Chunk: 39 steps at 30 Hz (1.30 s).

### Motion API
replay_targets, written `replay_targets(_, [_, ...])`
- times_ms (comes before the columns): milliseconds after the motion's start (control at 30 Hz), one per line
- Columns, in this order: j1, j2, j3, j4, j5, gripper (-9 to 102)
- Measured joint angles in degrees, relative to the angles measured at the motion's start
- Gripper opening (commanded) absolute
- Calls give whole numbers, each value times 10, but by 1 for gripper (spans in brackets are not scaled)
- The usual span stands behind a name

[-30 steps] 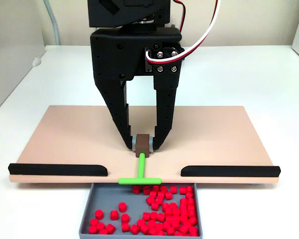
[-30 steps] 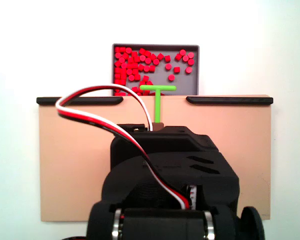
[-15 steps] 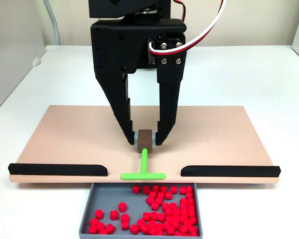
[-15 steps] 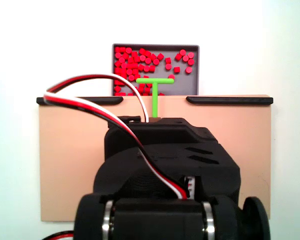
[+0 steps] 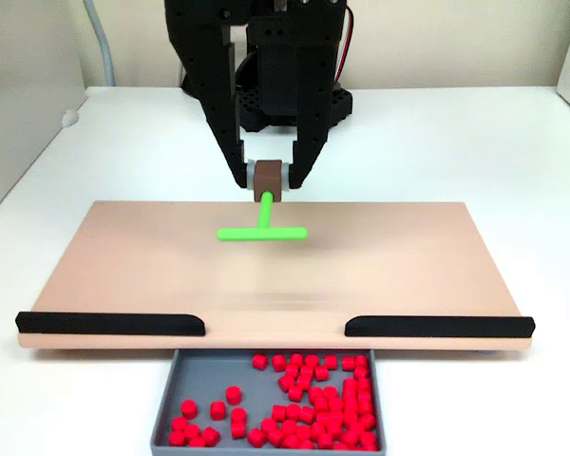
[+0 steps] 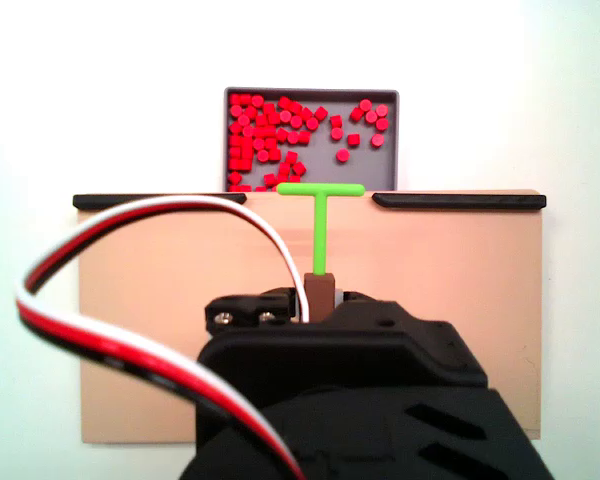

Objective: Push granules from bottom to the grey container

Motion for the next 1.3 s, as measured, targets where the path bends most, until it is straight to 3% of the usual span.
replay_targets(667, [5, 316, 324, 0, -2, 0])
replay_targets(1300, [-12, 345, 335, 0, -2, 0])
